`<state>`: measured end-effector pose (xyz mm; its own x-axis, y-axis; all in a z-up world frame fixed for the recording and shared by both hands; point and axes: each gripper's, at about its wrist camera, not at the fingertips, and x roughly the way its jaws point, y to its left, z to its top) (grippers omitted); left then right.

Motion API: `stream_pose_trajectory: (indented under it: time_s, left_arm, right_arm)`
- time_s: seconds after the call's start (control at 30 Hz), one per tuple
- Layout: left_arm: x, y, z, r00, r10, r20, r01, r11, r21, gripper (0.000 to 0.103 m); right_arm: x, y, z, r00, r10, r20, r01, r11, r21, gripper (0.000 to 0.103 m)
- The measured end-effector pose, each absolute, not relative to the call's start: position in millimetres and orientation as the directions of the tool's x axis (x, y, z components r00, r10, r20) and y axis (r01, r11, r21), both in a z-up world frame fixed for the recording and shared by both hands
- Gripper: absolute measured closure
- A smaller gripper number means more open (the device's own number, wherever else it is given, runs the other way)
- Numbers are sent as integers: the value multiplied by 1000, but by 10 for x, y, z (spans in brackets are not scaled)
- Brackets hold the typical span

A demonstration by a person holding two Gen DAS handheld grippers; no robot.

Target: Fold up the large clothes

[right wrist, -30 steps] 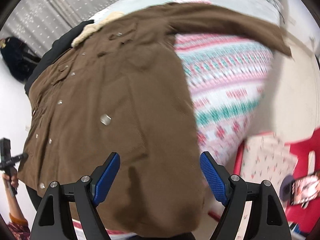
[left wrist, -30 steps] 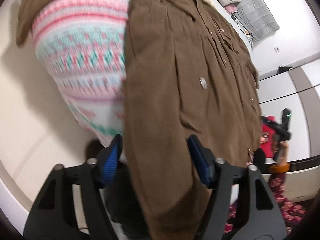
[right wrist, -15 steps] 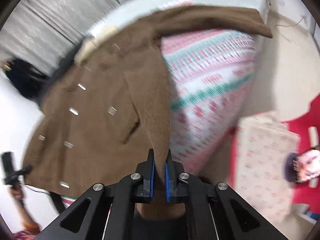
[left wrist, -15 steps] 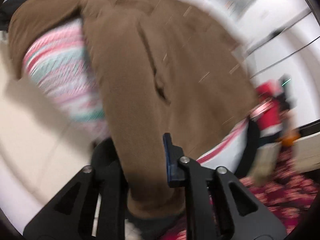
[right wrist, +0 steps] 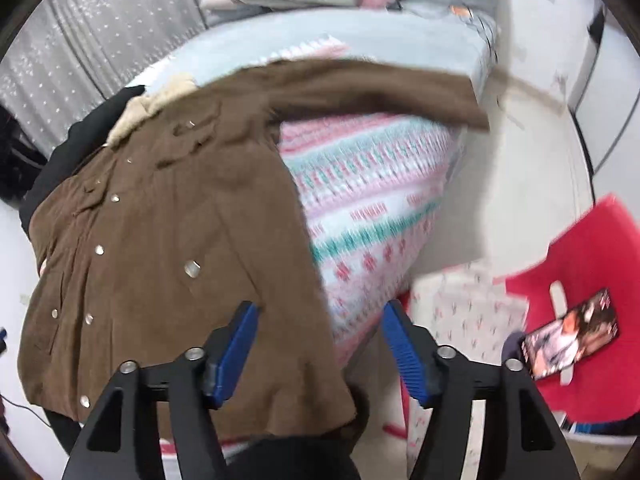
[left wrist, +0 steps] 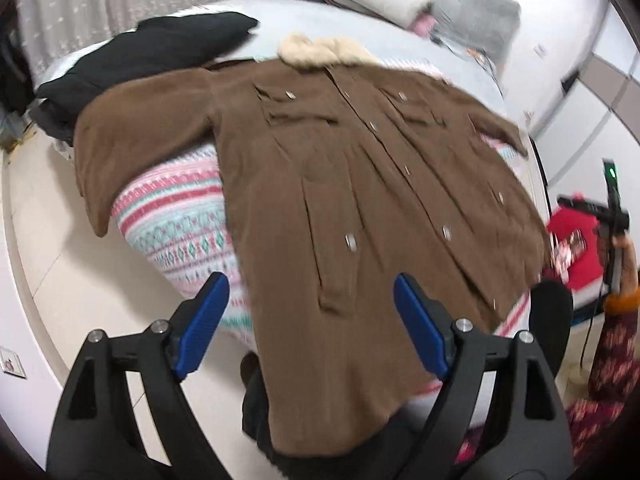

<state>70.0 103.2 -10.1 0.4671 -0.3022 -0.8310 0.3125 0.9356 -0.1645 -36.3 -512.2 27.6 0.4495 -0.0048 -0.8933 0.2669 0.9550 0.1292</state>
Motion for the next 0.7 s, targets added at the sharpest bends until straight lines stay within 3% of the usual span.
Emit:
stream_pose_trajectory:
  time_s: [0.2, 0.5, 0.7]
  left_arm:
    - [1004, 1210, -186, 512, -285, -810, 174, 958, -227, 14]
    - [1381, 1809, -528, 520, -214, -827, -54, 958, -282, 14]
    - [1665, 2258, -823, 523, -129, -842, -179, 950, -256, 14]
  right_arm:
    - [-28, -4672, 477, 522, 43, -852, 181, 970, 160, 25]
    - [645, -3967, 494, 520, 125, -845, 63, 981, 184, 25]
    - [1106, -3548, 455, 539, 153, -828, 0, 983, 181, 23]
